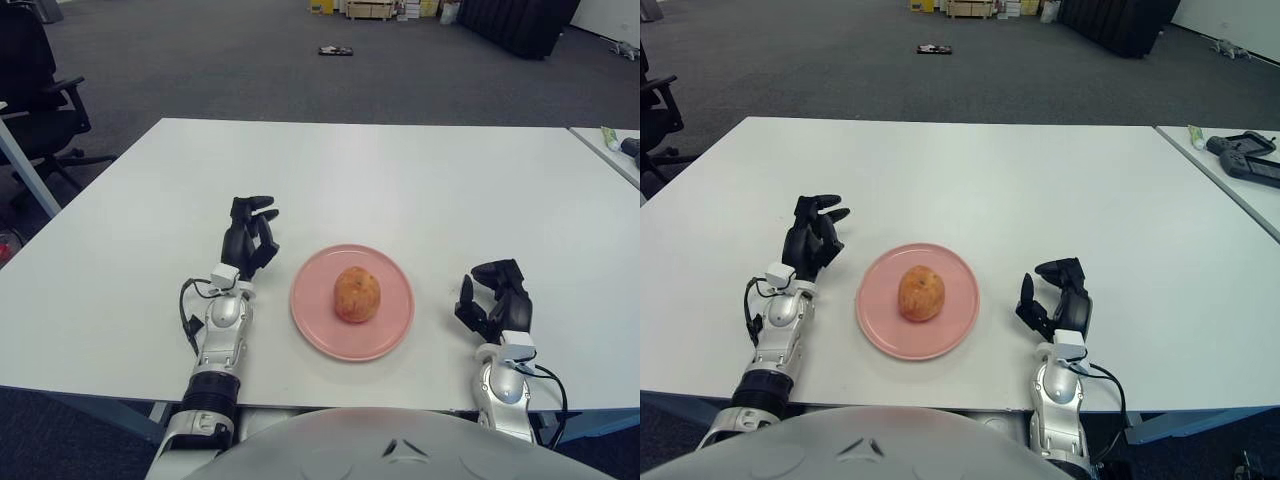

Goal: Put the apple into the plate.

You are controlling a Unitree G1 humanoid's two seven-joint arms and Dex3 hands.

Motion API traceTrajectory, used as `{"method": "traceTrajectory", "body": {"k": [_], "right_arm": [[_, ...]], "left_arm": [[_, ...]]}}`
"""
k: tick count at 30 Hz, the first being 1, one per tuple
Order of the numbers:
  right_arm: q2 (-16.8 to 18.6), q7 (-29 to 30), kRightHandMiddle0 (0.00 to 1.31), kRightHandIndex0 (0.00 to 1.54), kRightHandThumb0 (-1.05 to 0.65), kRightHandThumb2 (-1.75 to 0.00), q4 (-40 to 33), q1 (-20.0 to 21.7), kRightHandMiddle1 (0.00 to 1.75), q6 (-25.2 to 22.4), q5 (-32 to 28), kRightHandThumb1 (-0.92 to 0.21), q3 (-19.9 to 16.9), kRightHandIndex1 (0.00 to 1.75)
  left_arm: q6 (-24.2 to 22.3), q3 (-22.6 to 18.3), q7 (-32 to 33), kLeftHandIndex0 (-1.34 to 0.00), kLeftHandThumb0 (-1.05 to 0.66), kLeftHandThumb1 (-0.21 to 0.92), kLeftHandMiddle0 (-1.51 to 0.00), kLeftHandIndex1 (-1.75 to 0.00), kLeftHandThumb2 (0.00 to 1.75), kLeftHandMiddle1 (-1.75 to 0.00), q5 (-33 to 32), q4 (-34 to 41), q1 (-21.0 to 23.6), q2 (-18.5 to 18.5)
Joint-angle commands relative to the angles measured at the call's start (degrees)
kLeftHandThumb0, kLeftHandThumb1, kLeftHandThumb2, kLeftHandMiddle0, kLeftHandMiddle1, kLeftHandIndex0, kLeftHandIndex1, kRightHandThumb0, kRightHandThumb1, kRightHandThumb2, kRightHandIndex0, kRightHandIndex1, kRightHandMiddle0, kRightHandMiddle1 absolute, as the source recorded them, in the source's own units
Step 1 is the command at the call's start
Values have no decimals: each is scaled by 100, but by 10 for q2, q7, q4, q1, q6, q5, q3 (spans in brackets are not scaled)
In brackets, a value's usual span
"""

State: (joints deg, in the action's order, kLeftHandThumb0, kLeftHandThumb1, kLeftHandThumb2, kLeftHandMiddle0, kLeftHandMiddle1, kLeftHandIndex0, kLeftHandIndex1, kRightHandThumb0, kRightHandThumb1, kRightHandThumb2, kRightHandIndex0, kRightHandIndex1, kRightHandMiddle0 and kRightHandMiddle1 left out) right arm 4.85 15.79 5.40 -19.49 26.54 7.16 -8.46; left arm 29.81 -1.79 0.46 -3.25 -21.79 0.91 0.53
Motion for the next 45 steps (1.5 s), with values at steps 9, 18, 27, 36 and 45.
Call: {"method": "traceTrajectory", "body": {"k": [9,18,27,36,45], "right_arm": [[-3,-14,37,65,-39,-91,19,7,175,-4,-15,-64,0,157],[-5,-15,37,65,-39,-92,24,8,175,3,-12,-64,1,157],[-7,-13,37,64,-39,-92,26,9,175,3,-9,-63,1,156],[-5,-19,37,63,-39,-91,22,8,175,-4,-12,-64,8,155],[-5,-31,37,62,-39,-91,13,6,175,-6,-12,-64,21,152]], "left_arm": [[1,5,-6,-58,-49,92,-67,-175,98,-174,14,-6,-13,9],[-16,11,24,-39,-40,66,-78,-175,92,-175,57,-9,-40,10],[-40,18,39,-39,-40,62,-82,-175,94,-175,76,3,-56,15],[-76,17,58,-37,-39,63,-76,-175,92,-175,75,27,-77,29],[-77,9,52,-36,-39,65,-72,-175,90,-175,54,34,-89,34]]}}
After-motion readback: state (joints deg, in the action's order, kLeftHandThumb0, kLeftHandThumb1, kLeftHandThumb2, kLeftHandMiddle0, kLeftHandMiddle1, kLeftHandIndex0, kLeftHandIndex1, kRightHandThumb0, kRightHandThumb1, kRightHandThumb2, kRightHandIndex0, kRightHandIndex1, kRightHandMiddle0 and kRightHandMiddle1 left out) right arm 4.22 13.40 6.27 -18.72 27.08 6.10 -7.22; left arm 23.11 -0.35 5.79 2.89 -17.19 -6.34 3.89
